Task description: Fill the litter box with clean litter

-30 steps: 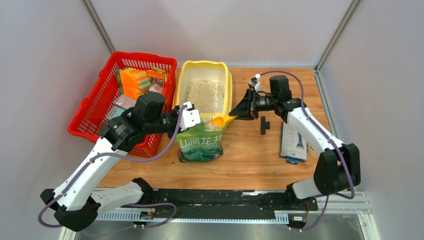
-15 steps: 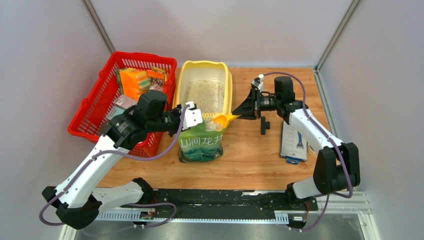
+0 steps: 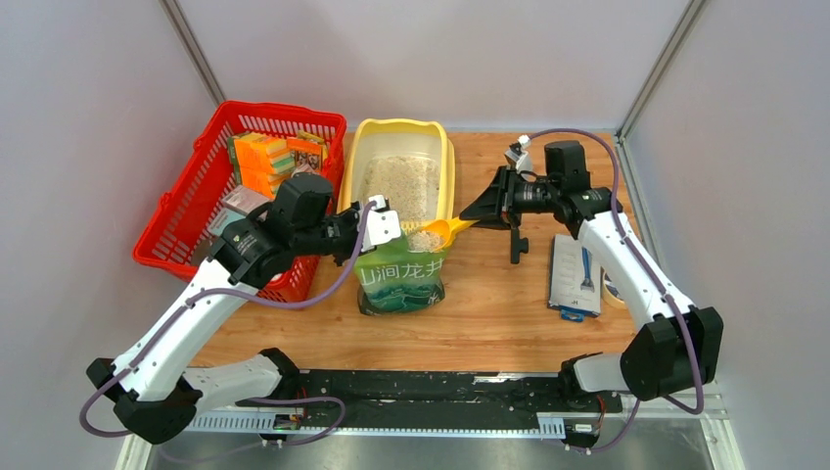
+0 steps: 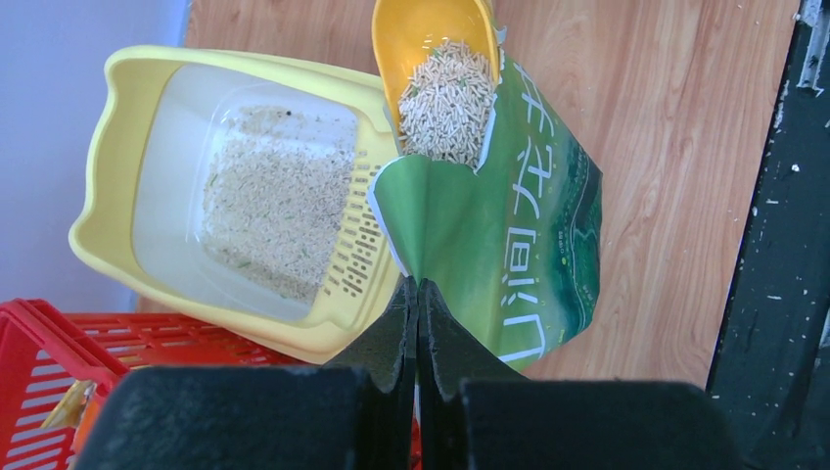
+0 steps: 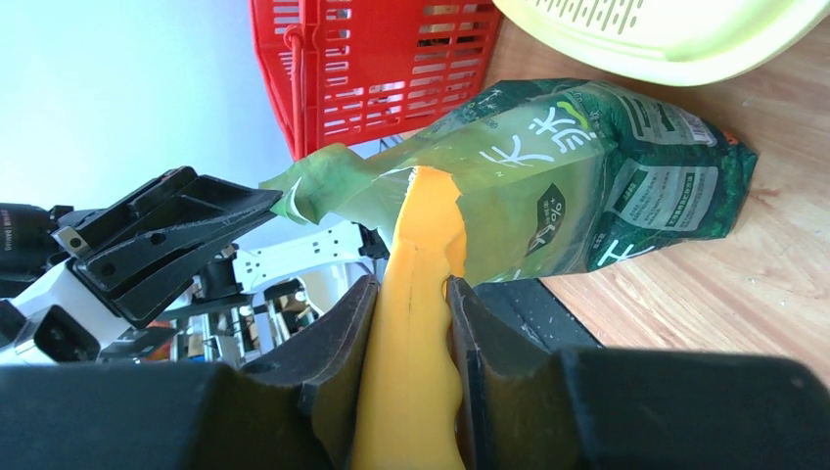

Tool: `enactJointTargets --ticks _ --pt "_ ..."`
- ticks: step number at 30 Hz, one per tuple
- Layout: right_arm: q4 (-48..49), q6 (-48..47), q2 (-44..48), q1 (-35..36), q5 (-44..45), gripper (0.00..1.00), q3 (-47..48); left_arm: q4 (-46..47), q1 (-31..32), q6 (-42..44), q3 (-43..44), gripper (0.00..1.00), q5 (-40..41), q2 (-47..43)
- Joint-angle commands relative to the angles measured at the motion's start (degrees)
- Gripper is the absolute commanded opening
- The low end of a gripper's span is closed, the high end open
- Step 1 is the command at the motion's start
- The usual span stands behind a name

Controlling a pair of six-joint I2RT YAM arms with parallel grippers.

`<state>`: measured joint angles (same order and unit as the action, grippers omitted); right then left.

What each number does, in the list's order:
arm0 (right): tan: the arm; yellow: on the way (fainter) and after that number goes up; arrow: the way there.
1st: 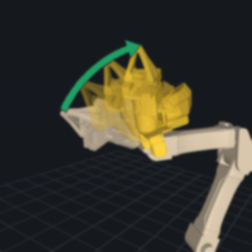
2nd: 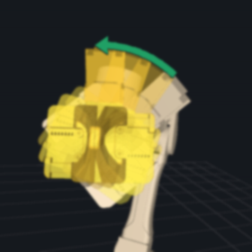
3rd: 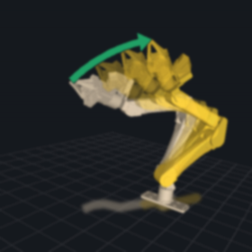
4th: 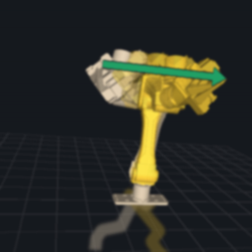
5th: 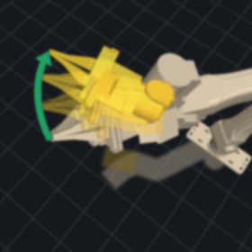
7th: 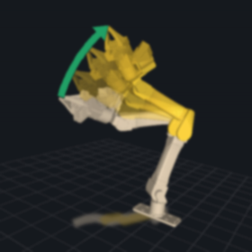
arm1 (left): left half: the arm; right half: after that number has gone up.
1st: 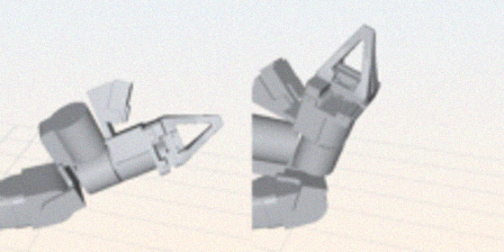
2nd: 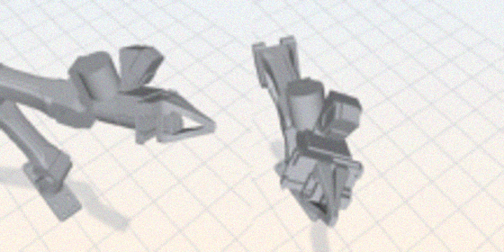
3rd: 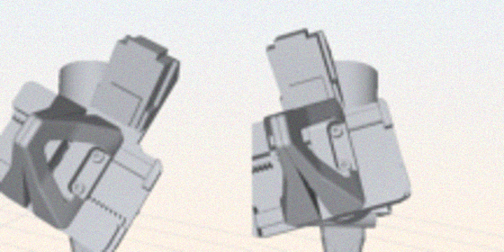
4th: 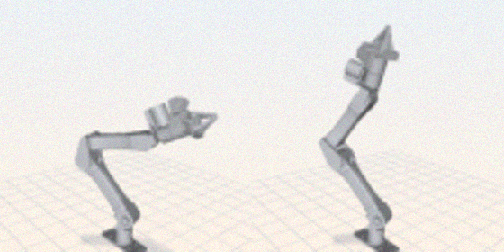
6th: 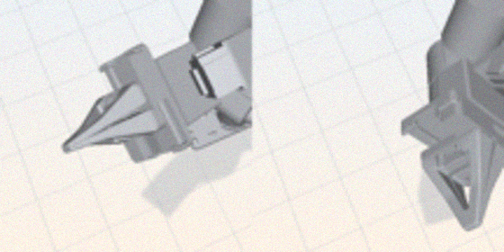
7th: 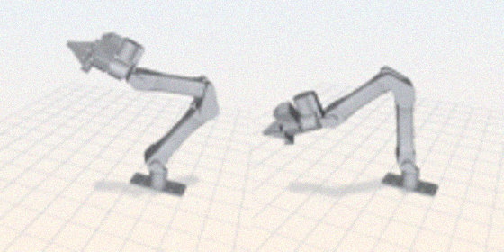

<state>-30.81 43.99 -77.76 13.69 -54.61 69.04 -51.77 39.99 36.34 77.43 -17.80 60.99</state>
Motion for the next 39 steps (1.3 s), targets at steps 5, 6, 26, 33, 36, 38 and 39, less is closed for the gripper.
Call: enactJointTargets --ticks 5,6,26,33,36,38,39 --pt "-5.31 -8.46 1.56 1.85 15.84 0.00 7.60 0.00 -0.52 -5.04 6.24 0.00 -0.39 0.00" --pt "-6.45 -9.96 1.38 2.82 17.33 0.00 8.48 0.17 -0.44 -5.40 6.59 0.00 -0.48 0.09" --pt "13.40 6.19 -0.20 -2.62 -8.57 0.00 0.93 -0.70 -0.44 -4.61 6.07 0.00 -0.22 -0.09" --pt "15.16 2.07 -0.73 -3.41 -15.00 0.00 -3.03 -1.40 -0.52 -2.59 6.59 0.00 1.36 -0.08" --pt "15.16 1.89 -1.43 -5.08 -15.88 0.00 -3.29 -2.11 -0.44 -1.62 6.77 0.00 2.24 -0.43" --pt "15.16 1.63 -1.87 -6.48 -16.58 0.00 -3.82 -2.37 -0.44 -0.92 6.77 0.00 2.60 -0.70" --pt "15.16 2.15 -2.13 -7.01 -16.93 0.00 -4.08 -2.37 -0.52 -0.74 6.68 0.00 3.03 -0.79"
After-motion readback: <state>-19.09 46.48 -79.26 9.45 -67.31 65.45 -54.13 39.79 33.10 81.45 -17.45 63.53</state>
